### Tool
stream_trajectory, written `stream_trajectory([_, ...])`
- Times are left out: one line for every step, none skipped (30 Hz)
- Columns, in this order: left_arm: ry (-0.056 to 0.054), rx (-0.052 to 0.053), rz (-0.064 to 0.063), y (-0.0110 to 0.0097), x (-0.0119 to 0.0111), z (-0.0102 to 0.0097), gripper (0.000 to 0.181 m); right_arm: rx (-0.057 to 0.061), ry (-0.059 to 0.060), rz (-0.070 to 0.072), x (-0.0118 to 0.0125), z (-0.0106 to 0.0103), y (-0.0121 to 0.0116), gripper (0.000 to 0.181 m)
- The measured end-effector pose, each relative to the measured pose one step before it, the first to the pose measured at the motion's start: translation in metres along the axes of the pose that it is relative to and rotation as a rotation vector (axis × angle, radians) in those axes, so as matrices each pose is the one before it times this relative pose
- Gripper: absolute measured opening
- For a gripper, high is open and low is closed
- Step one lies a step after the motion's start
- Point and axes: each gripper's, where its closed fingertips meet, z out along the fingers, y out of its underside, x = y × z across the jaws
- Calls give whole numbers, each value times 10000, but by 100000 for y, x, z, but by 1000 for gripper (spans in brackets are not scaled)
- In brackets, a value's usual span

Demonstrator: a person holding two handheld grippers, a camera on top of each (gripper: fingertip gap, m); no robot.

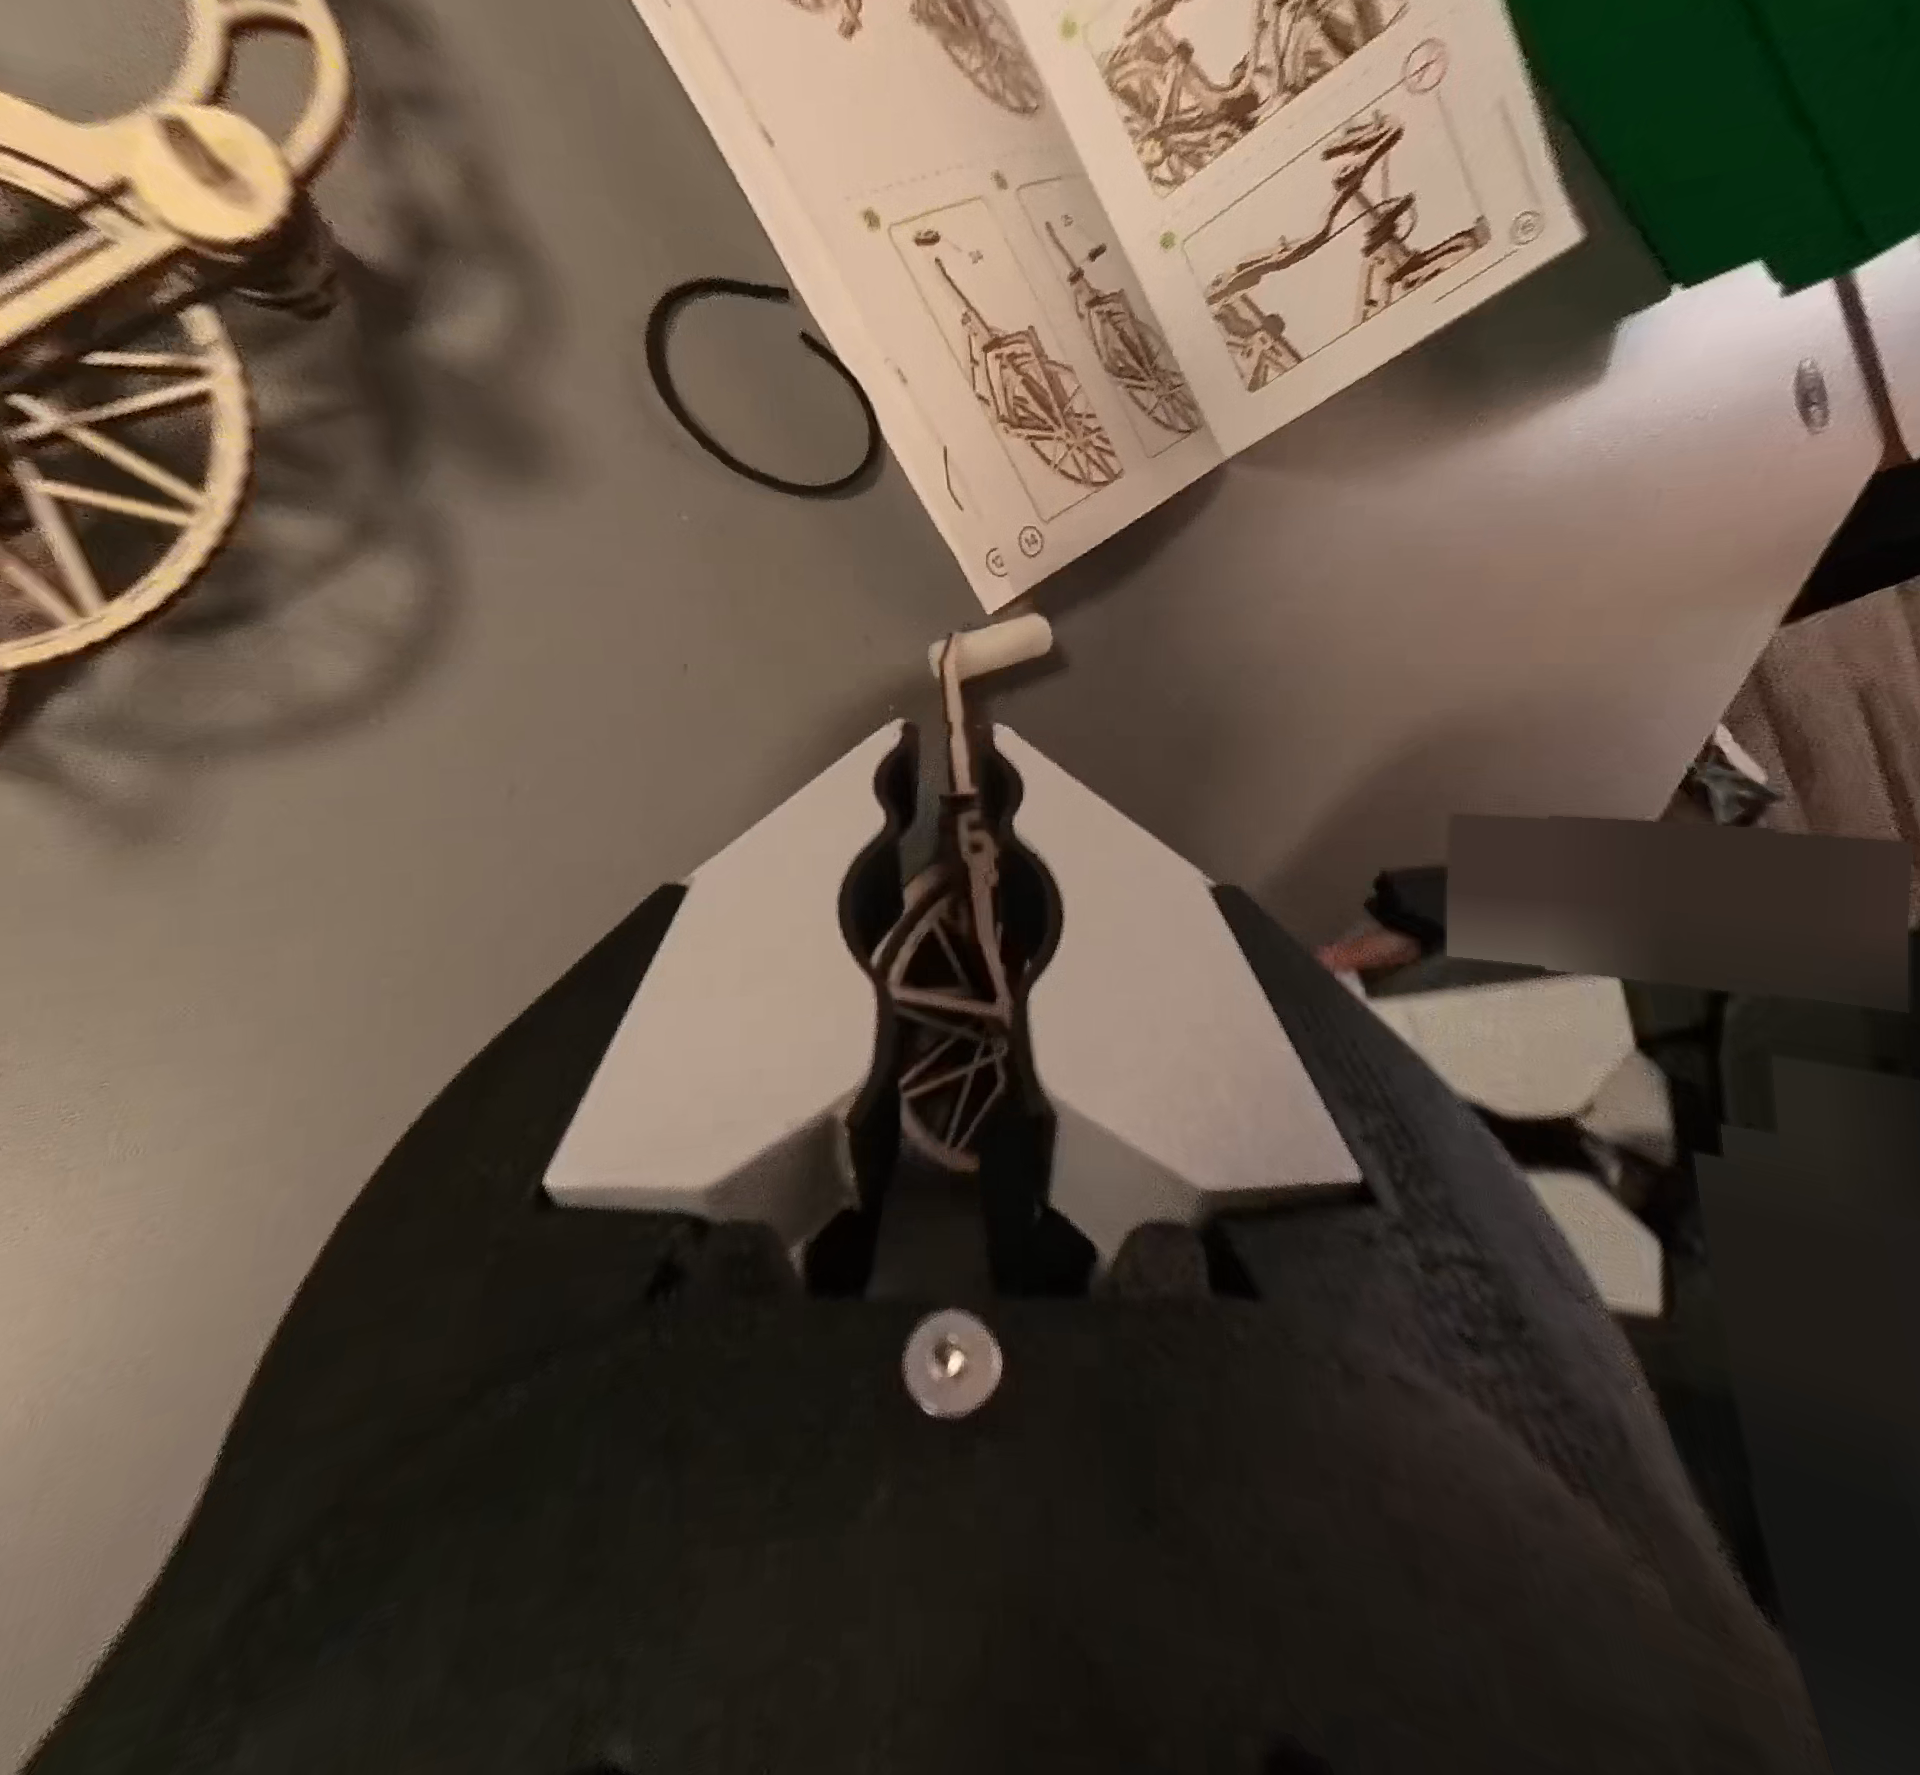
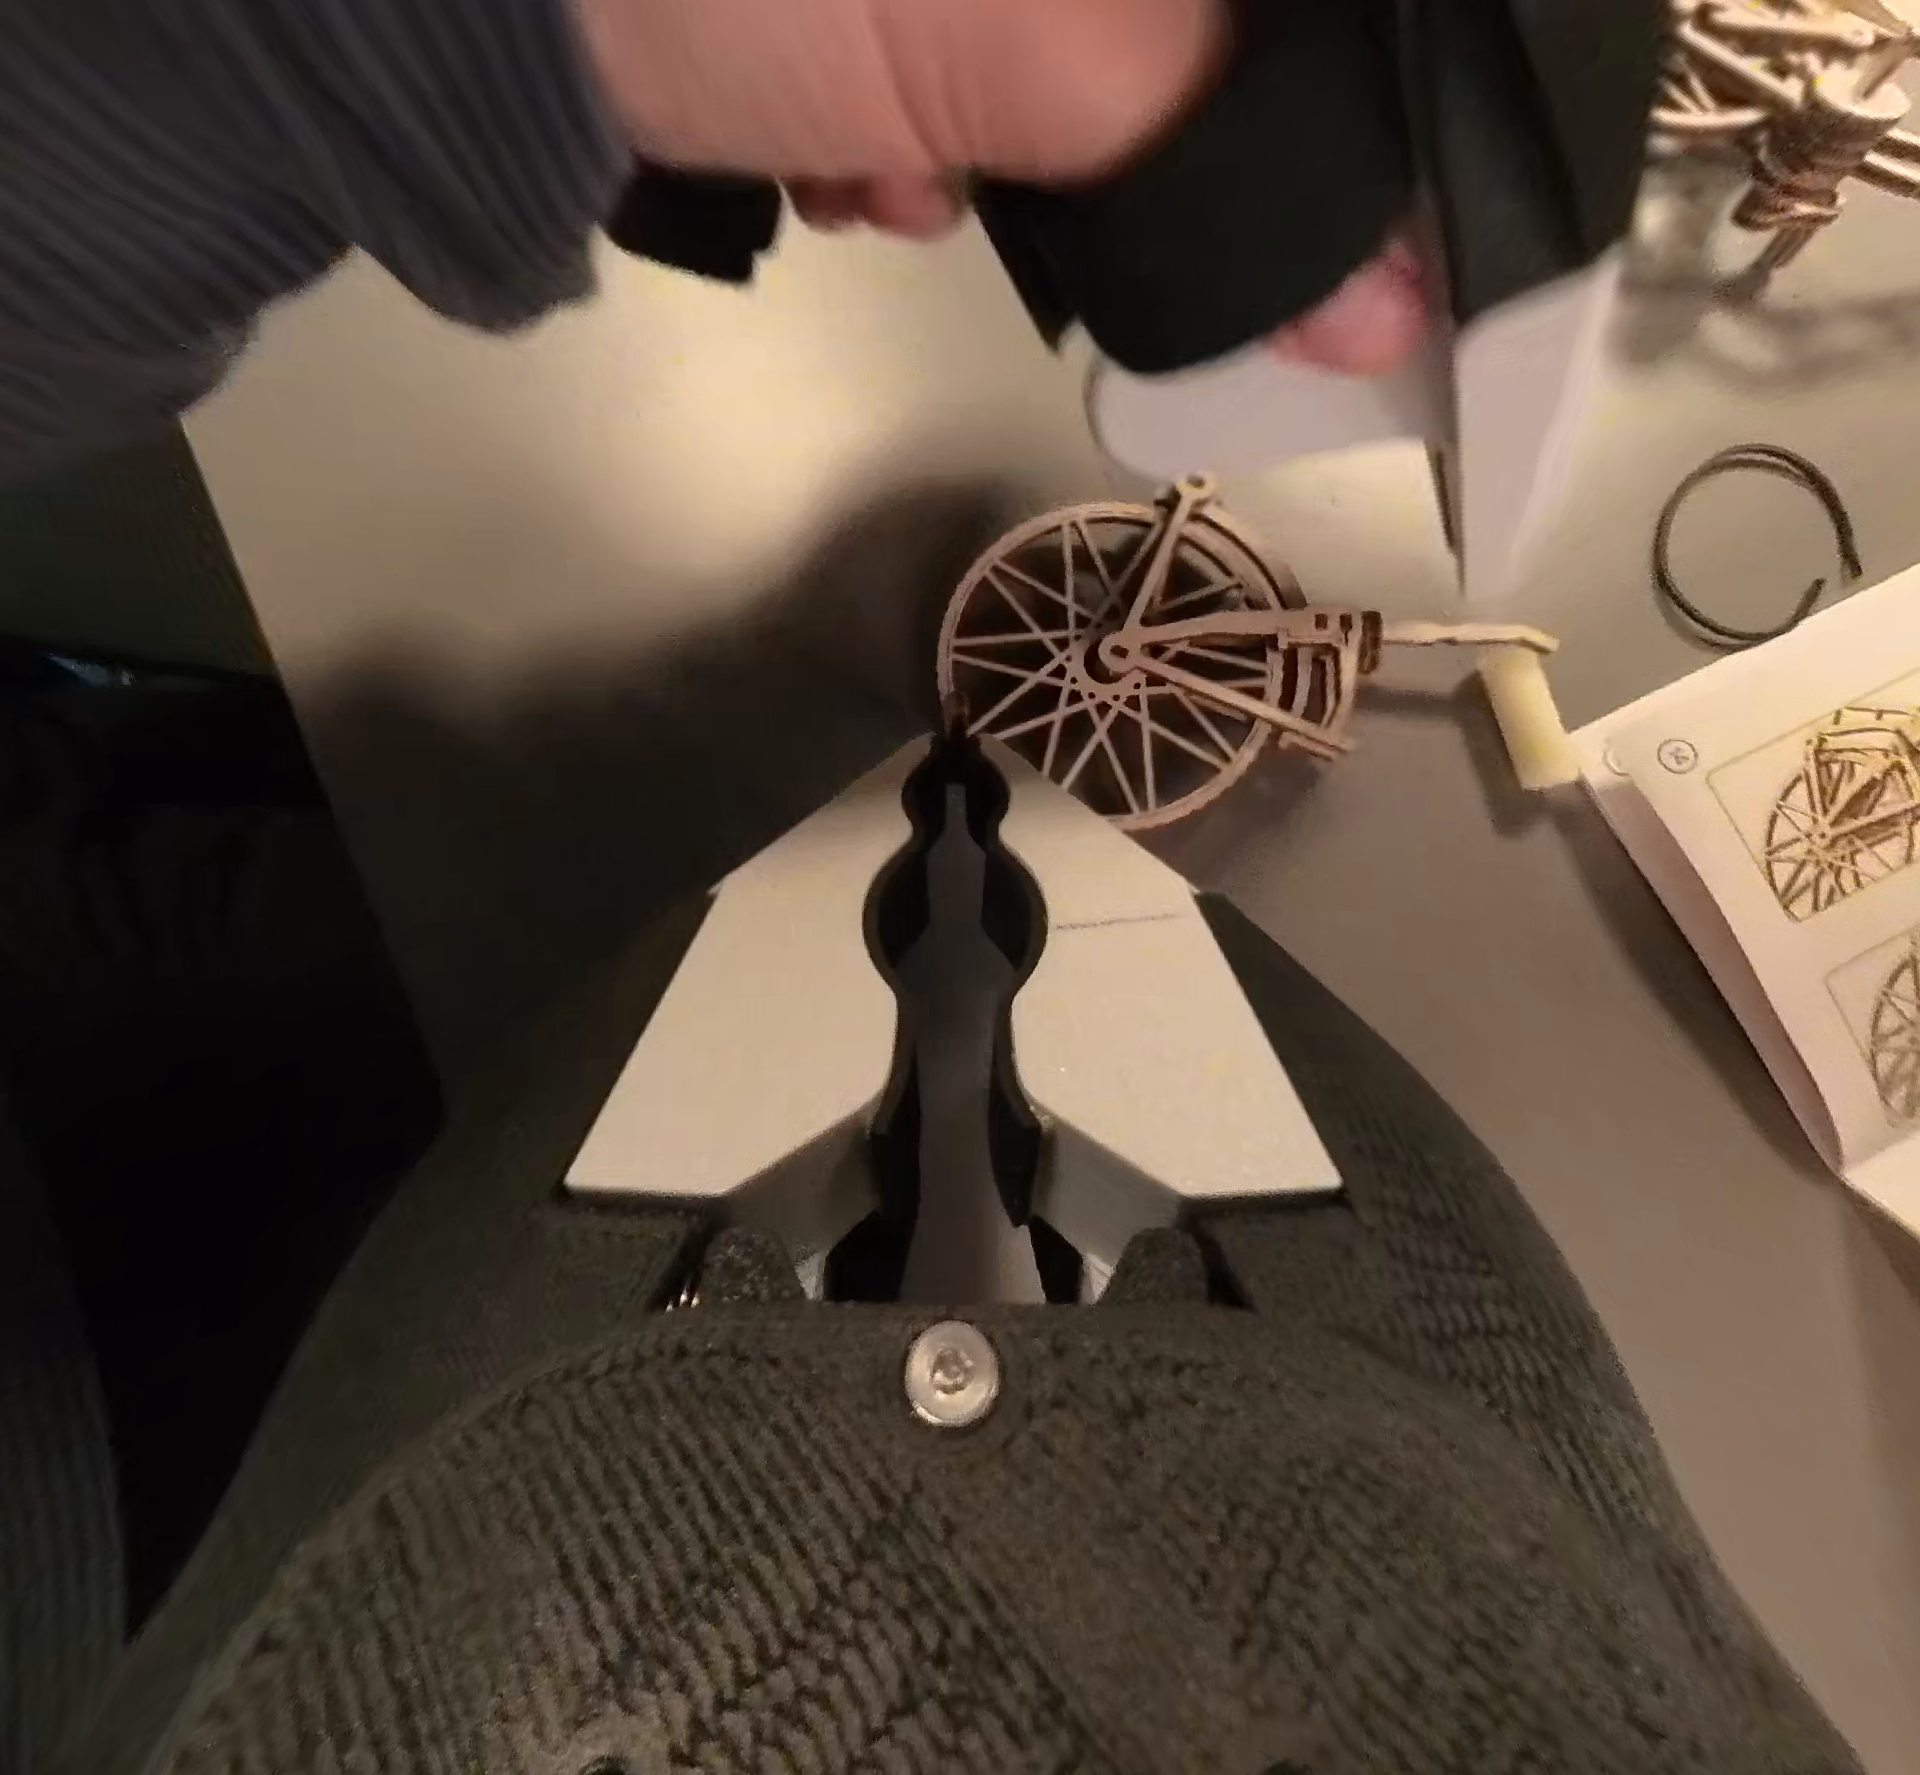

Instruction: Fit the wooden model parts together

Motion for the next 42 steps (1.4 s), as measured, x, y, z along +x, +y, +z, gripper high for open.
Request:
stream_trajectory([68,236,127,-72,70,-682,10,-117,-70,-33,137,-298,309,0])
stream_trajectory([46,218,124,-2,49,-708,10,-132,-124,-46,77,-356,381,0])
stream_trajectory([-28,172,78,103,-94,-730,10,-145,-92,-36,148,-413,439,0])
stream_trajectory([55,122,108,180,0,-701,10,-149,-68,-56,209,-473,528,0])
stream_trajectory([144,79,110,273,137,-664,11,-178,-47,-27,263,-533,622,0])
stream_trajectory([69,56,48,355,23,-612,11,-239,46,32,408,-609,710,0])
stream_trajectory([108,79,116,300,91,-529,11,-249,150,46,550,-628,774,0])
stream_trajectory([301,99,251,225,454,-421,10,-158,376,95,889,-625,607,0])
stream_trajectory([400,116,339,137,661,-260,9,89,582,203,1166,-621,164,0])
stream_trajectory([432,98,425,27,740,-110,9,319,443,311,906,-535,-305,0])
stream_trajectory([439,40,556,-16,756,43,9,463,93,344,247,-298,-655,0])
stream_trajectory([296,-18,625,-34,517,176,10,525,-55,269,-146,34,-840,0])
stream_trajectory([223,-80,728,-40,356,243,12,354,87,97,-96,327,-577,0])
stream_trajectory([109,-224,804,92,144,263,17,37,112,-83,-179,482,-95,0])
stream_trajectory([4,-348,829,219,-78,238,23,9,12,-118,-420,505,-39,0])
stream_trajectory([131,-313,830,188,55,209,30,135,-111,-21,-615,435,-224,0])
stream_trajectory([347,-232,737,68,320,187,32,89,-235,24,-717,383,-156,0])
stream_trajectory([296,-167,595,-48,154,144,33,-35,-223,-27,-579,354,51,0])
stream_trajectory([320,-195,533,5,160,145,35,-156,-119,-131,-295,314,265,0])
stream_trajectory([227,-259,499,110,39,174,37,-213,-145,-221,-229,244,378,0])
stream_trajectory([115,-309,504,223,-100,205,38,-58,-149,-215,-151,102,190,0])
stream_trajectory([137,-281,493,233,-1,227,39,-44,-251,-160,-208,-71,155,0])
stream_trajectory([125,-162,419,97,42,234,40,-146,-429,-240,-423,-112,346,0])
stream_trajectory([216,-55,353,-43,243,250,40,-20,-390,-336,-398,-184,221,0])
stream_trajectory([187,0,284,-73,220,252,40,-34,-274,-273,-196,-240,249,0])
stream_trajectory([103,30,246,-86,103,257,41,-59,-326,-322,-243,-288,287,0])
stream_trajectory([176,3,216,19,215,257,41,-70,-190,-259,-27,-308,306,0])
stream_trajectory([42,-41,160,125,-15,254,42,-107,-96,-131,154,-300,314,0])
stream_trajectory([-95,1,201,88,-218,242,42,-61,-146,-228,41,-307,221,0])
stream_trajectory([-118,8,241,106,-247,214,42,63,-72,-275,98,-394,-1,0])
stream_trajectory([-201,-29,213,178,-402,170,42,177,26,-224,275,-470,-217,0])
stream_trajectory([-251,-30,195,190,-503,121,42,268,2,-246,287,-533,-367,0])
stream_trajectory([-156,21,158,131,-362,72,42,271,70,-267,433,-530,-361,0])
stream_trajectory([-35,55,91,62,-213,68,41,237,249,-340,747,-456,-291,0])
stream_trajectory([-14,57,105,38,-155,53,39,162,409,-441,1000,-320,-142,0])
stream_trajectory([-70,10,215,77,-162,62,37,79,638,-524,1380,-154,20,0])
stream_trajectory([-98,-111,285,230,-173,93,35,87,762,-650,1521,-10,111,0])
stream_trajectory([-202,-225,329,327,-273,102,34,186,626,-727,1234,140,111,0])
stream_trajectory([-286,-250,444,321,-300,112,33,309,675,-700,1164,188,36,0])
stream_trajectory([-246,-212,482,231,-177,128,32,387,722,-650,1093,162,-30,0])
stream_trajectory([-217,-153,430,109,-150,156,32,350,631,-504,867,140,63,0])
stream_trajectory([-106,-74,353,-29,-32,169,31,182,433,-283,586,154,240,0])
